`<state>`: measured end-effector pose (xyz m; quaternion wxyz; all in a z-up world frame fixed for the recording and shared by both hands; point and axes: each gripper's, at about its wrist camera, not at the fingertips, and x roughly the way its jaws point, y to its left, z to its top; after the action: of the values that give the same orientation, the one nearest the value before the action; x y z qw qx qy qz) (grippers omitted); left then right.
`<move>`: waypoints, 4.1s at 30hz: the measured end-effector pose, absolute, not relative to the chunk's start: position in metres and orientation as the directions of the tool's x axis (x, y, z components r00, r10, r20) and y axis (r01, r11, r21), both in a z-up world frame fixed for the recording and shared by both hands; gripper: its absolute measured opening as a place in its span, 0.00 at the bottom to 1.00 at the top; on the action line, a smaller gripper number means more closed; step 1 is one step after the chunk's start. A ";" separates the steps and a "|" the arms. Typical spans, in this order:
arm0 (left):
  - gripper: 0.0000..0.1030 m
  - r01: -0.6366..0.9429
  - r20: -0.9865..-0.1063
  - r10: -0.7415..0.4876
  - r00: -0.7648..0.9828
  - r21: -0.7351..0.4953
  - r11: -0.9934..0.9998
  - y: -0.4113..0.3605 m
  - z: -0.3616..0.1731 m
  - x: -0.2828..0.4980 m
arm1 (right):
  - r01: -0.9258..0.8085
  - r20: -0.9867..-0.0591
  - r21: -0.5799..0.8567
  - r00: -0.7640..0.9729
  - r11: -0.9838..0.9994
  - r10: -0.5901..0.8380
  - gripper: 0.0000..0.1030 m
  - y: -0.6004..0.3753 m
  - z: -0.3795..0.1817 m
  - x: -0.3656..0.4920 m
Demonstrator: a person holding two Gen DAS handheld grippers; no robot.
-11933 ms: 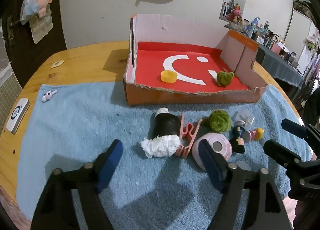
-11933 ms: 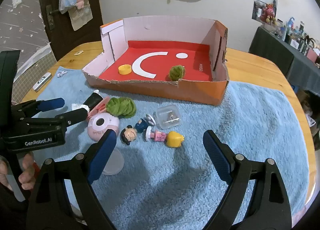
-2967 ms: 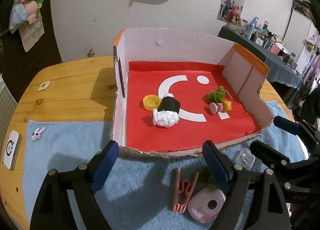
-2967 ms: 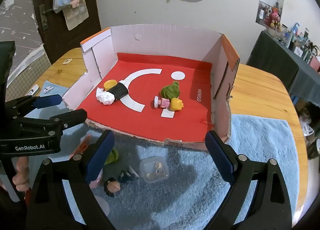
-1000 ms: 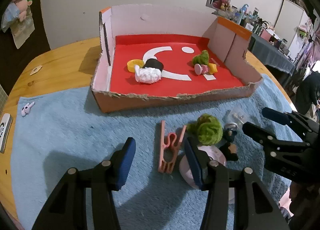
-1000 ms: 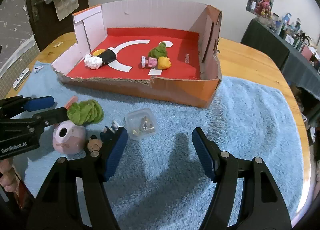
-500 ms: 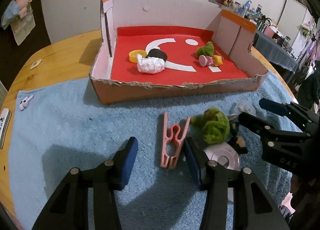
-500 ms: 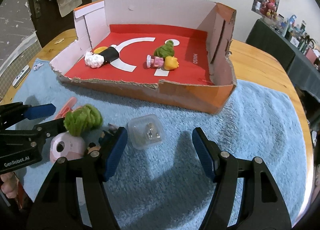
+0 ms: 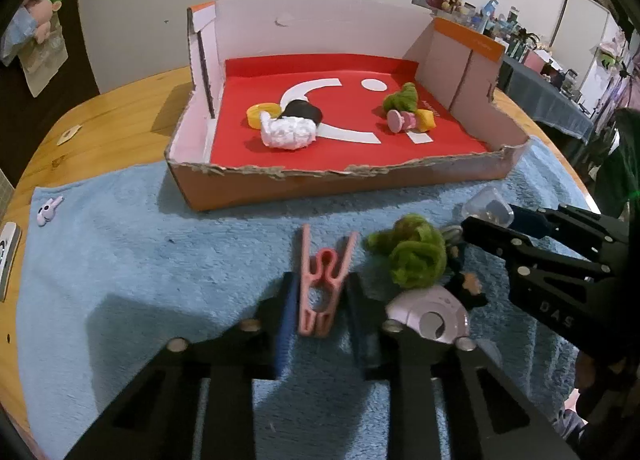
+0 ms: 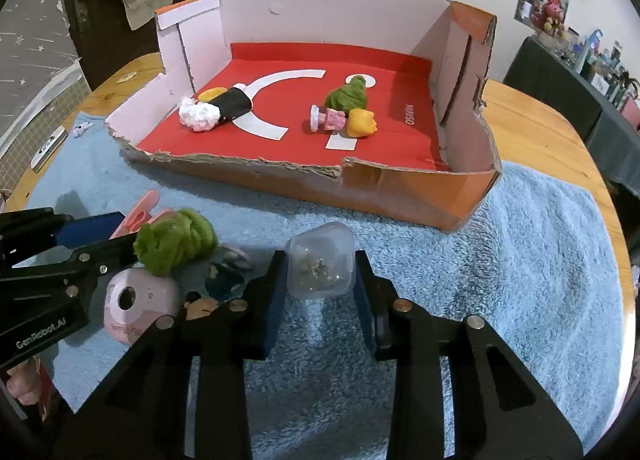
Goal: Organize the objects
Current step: 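Grasp the pink clothespin with the left tool while the right tool grasps the clear plastic container, then carry the clothespin and clear container with both tools into the orange box, then lower and release the clear container with the right tool while the left tool releases the clothespin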
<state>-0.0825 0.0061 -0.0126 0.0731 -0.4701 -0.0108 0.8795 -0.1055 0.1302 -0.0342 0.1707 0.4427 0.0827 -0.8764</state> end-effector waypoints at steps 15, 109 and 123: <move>0.23 -0.111 -0.812 0.147 -0.565 -0.102 -0.989 0.000 -0.003 -0.077 | 0.378 -0.787 0.060 -0.551 -0.924 -0.277 0.29 0.135 -0.021 -0.096; 0.23 -0.157 -0.846 0.205 -0.492 -0.145 -0.977 0.007 0.002 -0.192 | 0.394 -0.821 0.130 -0.472 -0.910 -0.322 0.29 0.123 -0.012 -0.190; 0.23 -0.140 -0.847 0.199 -0.494 -0.148 -0.979 0.006 -0.002 -0.209 | 0.389 -0.833 0.121 -0.461 -0.913 -0.307 0.29 0.121 -0.019 -0.198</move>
<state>-0.2094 0.0057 -0.0023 0.0980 -0.4934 -0.0298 0.8637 -0.1978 0.1206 -0.0187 0.2037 0.4776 0.0430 -0.8535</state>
